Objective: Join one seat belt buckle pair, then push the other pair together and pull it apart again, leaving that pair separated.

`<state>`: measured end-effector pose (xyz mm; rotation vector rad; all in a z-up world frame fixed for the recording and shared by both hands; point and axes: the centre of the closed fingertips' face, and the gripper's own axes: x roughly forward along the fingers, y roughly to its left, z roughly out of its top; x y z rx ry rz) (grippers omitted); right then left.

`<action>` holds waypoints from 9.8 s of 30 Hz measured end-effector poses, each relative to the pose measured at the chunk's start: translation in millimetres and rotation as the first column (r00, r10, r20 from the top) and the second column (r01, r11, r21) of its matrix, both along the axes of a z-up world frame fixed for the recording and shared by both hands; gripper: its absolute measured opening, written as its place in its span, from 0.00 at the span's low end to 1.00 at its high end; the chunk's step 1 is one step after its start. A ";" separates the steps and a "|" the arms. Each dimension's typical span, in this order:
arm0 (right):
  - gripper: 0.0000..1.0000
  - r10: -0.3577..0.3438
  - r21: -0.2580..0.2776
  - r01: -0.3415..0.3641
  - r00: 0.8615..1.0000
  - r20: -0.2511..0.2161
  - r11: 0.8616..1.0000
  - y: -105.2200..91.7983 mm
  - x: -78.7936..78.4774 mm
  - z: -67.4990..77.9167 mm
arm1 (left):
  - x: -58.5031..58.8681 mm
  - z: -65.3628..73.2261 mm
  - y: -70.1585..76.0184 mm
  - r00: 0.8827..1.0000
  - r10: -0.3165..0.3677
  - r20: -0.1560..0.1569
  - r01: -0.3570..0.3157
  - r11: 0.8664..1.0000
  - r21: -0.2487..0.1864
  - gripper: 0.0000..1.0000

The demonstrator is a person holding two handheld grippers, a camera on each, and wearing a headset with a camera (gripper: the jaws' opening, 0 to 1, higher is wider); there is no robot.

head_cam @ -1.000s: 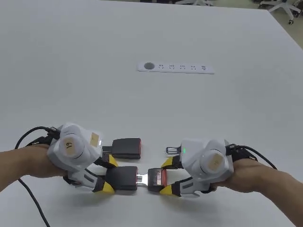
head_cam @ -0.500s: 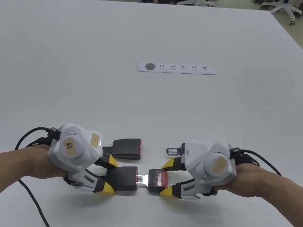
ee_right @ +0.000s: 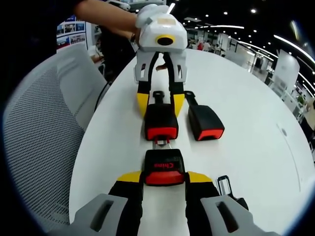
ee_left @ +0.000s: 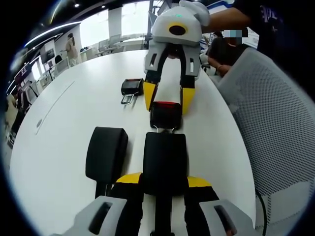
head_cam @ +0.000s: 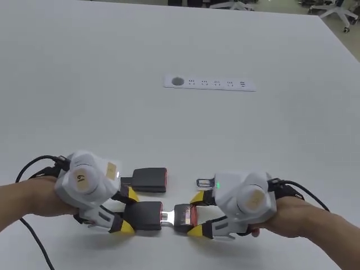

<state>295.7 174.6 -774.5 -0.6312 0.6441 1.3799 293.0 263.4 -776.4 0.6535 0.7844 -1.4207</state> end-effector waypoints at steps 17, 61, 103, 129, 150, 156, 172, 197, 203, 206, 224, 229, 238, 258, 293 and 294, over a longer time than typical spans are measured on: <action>0.28 -0.037 -0.021 0.037 0.999 -0.018 0.999 2.3 -0.2 -1.4 | -0.3 1.2 0.3 1.000 0.007 0.002 -0.007 1.000 0.002 0.32; 0.28 -0.098 -0.027 0.097 0.995 -0.035 0.995 18.0 1.3 -1.5 | 2.2 -0.7 0.1 1.000 0.001 0.011 -0.002 1.000 0.027 0.31; 0.29 -0.081 -0.018 0.081 0.997 -0.004 0.997 15.2 3.1 1.4 | 1.8 -2.0 -0.1 1.000 -0.002 0.024 0.001 0.999 0.035 0.32; 0.31 -0.050 -0.009 0.050 0.999 0.021 0.999 12.0 -2.4 2.6 | 1.7 -1.1 -2.4 0.999 -0.009 0.051 0.006 0.998 0.060 0.37; 0.45 -0.096 0.014 0.095 0.994 0.058 0.995 -9.7 11.7 28.0 | 5.3 25.4 -0.6 0.994 0.095 0.048 -0.094 0.995 -0.018 0.49; 0.46 -0.118 0.034 0.116 0.990 0.081 0.993 -18.1 25.1 37.9 | 17.6 40.3 -3.1 0.988 0.139 0.064 -0.134 0.989 -0.069 0.49; 0.47 -0.139 0.014 0.139 0.981 0.134 0.990 -44.1 50.6 39.8 | 46.9 46.1 -1.5 0.975 0.200 0.097 -0.191 0.977 -0.092 0.49; 0.45 -0.147 -0.038 0.155 0.977 0.155 0.987 -70.9 68.3 27.5 | 72.7 28.2 5.5 0.971 0.215 0.103 -0.209 0.976 -0.066 0.46; 0.43 -0.146 -0.055 0.156 0.977 0.155 0.986 -77.1 74.6 19.9 | 78.1 25.0 1.6 0.973 0.210 0.095 -0.205 0.977 -0.057 0.45; 0.43 -0.141 -0.068 0.153 0.978 0.153 0.986 -80.1 75.6 16.6 | 78.7 21.4 0.5 0.974 0.206 0.088 -0.203 0.978 -0.051 0.45; 0.33 -0.123 -0.102 0.136 0.985 0.122 0.985 -83.1 78.2 2.3 | 81.8 8.9 -3.2 0.984 0.163 0.070 -0.163 0.987 0.005 0.36; 0.33 -0.117 -0.107 0.131 0.986 0.122 0.986 -82.6 77.8 1.3 | 82.1 7.4 -3.6 0.987 0.147 0.069 -0.149 0.989 0.015 0.34; 0.32 -0.094 -0.116 0.109 0.987 0.130 0.987 -83.6 75.7 2.3 | 82.3 2.2 -1.2 0.991 0.107 0.079 -0.110 0.993 0.038 0.34; 0.31 -0.063 -0.115 0.079 0.989 0.137 0.990 -79.5 74.4 2.5 | 82.0 -1.4 -3.2 0.997 0.062 0.034 -0.064 0.997 0.049 0.33; 0.30 -0.037 -0.094 0.047 0.994 0.102 0.994 -48.0 72.4 5.8 | 81.8 -3.3 -2.5 1.000 0.003 0.022 -0.006 0.992 0.123 0.33; 0.30 -0.036 -0.095 0.046 0.994 0.102 0.994 -47.1 72.6 5.5 | 81.8 -3.3 -2.4 1.000 0.002 0.022 -0.005 0.992 0.124 0.33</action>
